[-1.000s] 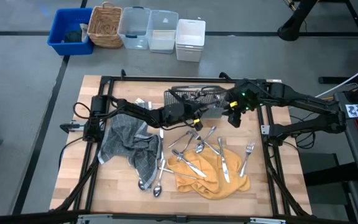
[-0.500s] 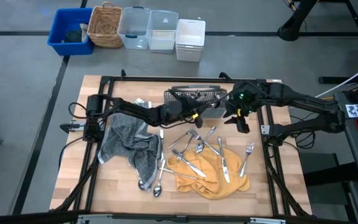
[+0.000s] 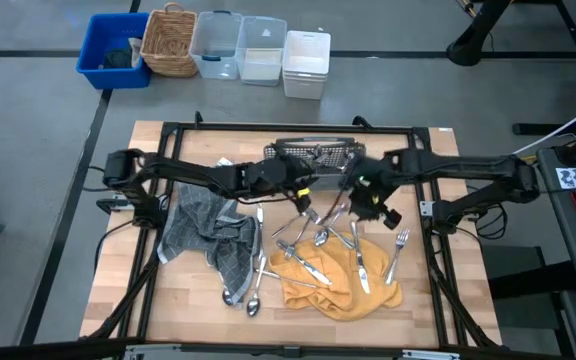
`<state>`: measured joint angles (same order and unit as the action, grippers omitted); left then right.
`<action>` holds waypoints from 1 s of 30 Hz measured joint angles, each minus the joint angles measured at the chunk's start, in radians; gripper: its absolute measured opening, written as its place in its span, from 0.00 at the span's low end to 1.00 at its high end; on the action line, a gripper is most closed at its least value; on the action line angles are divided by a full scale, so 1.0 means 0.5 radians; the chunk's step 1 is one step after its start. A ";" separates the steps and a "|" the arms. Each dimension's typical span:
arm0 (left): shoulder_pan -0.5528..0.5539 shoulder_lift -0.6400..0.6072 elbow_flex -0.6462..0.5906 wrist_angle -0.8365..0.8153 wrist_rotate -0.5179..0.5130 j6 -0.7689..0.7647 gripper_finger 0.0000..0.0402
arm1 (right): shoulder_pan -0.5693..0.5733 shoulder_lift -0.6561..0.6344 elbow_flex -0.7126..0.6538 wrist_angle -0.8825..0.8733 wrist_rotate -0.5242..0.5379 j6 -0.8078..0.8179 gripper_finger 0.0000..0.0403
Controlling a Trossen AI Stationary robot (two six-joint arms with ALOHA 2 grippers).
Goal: Sort silverware
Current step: Put the silver knife into the gray utensil holder
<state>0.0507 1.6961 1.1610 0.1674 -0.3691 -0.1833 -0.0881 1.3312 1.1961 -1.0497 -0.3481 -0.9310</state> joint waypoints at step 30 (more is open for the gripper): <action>-0.217 -0.422 -0.001 -1.007 -0.001 -0.090 0.24 | 0.705 0.982 0.000 -0.032 0.287 -0.295 0.34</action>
<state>-0.0580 1.4849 1.1606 -0.3359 -0.3694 -0.2283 0.2644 1.8220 1.1961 -1.0657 -0.2048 -1.0782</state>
